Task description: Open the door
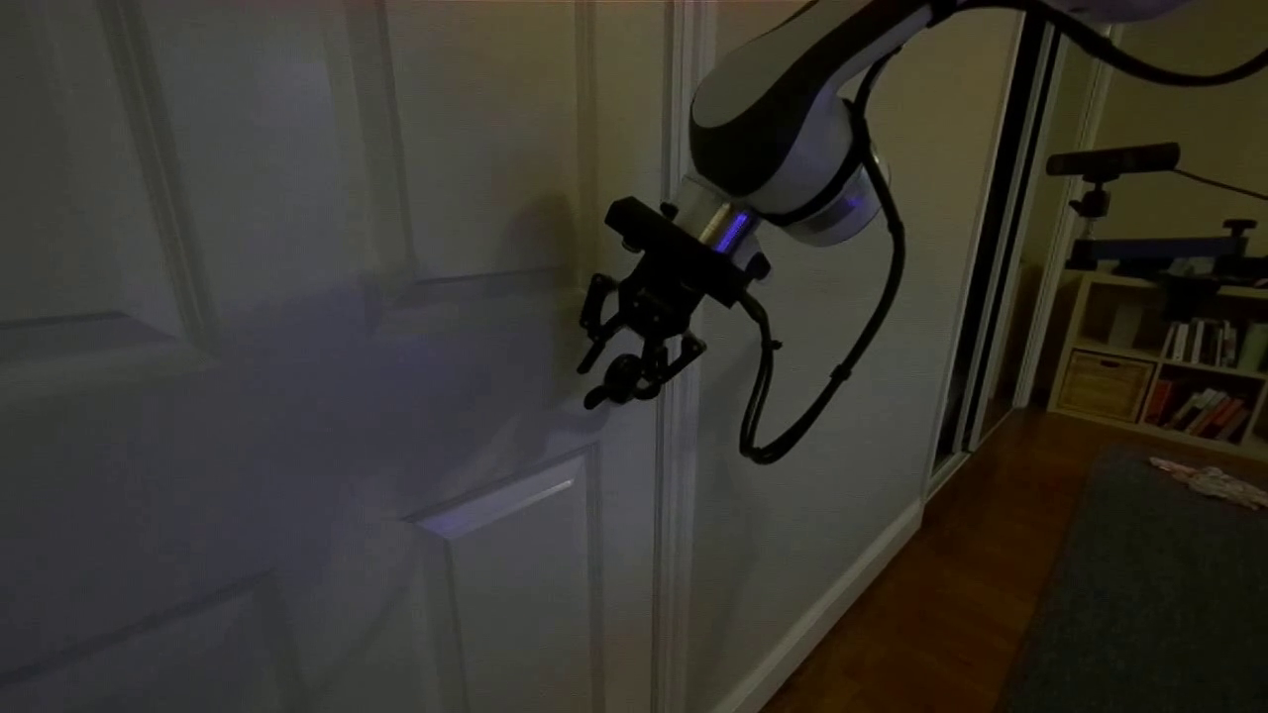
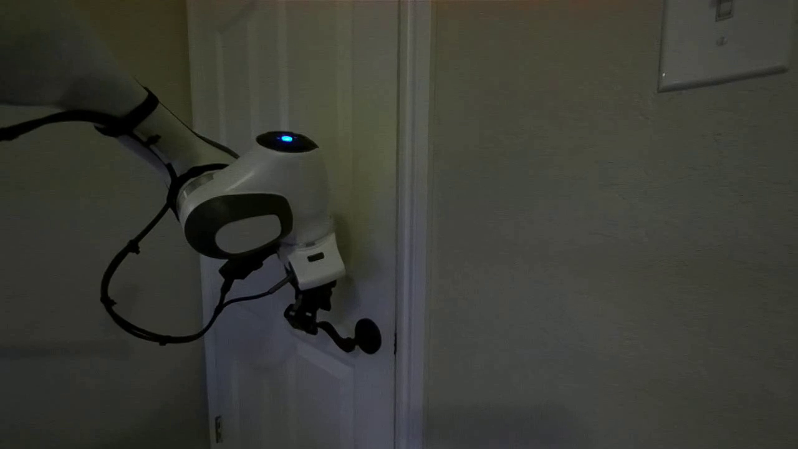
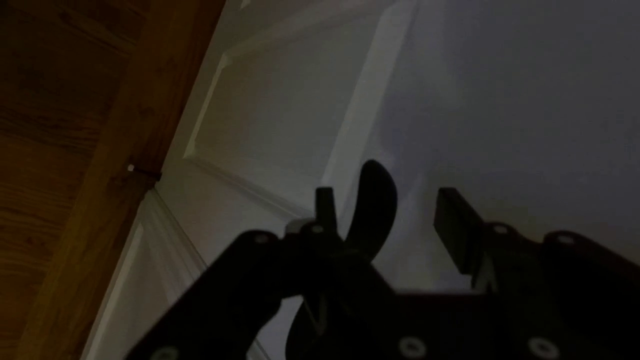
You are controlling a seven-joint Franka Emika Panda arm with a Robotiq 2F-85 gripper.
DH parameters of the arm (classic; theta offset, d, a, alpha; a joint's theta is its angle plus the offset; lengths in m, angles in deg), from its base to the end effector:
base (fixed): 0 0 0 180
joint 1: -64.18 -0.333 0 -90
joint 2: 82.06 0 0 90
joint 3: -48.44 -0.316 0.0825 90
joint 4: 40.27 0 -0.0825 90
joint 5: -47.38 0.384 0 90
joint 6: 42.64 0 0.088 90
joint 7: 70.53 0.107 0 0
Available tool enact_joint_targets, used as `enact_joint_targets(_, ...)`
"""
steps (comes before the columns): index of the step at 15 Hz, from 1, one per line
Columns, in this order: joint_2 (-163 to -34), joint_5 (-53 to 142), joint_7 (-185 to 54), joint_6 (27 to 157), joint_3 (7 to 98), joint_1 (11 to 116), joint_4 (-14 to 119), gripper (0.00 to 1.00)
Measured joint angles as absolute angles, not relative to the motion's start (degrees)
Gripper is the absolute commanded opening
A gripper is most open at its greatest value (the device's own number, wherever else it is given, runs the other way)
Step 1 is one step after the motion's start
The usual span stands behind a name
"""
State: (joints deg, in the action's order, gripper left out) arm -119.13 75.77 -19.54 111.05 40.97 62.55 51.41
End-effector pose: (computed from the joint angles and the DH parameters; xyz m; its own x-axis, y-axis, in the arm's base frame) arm 0.7253 0.0844 0.2984 0.4195 -0.8955 -0.1488 -0.8059 -0.2920 -0.5151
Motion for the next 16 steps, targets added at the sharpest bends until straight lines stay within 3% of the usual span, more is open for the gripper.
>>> enact_joint_targets(2,-118.5,75.7,-19.8,109.6,40.9,61.9,51.4,0.89)
enact_joint_targets(7,-117.0,75.5,-19.9,107.2,41.0,60.5,51.3,0.72)
enact_joint_targets(8,-117.0,75.3,-19.9,106.9,41.2,60.4,51.3,0.76)
enact_joint_targets(13,-117.4,74.9,-19.9,106.3,42.8,60.4,51.2,0.70)
enact_joint_targets(16,-117.7,74.9,-19.9,106.3,43.6,60.5,51.0,0.59)
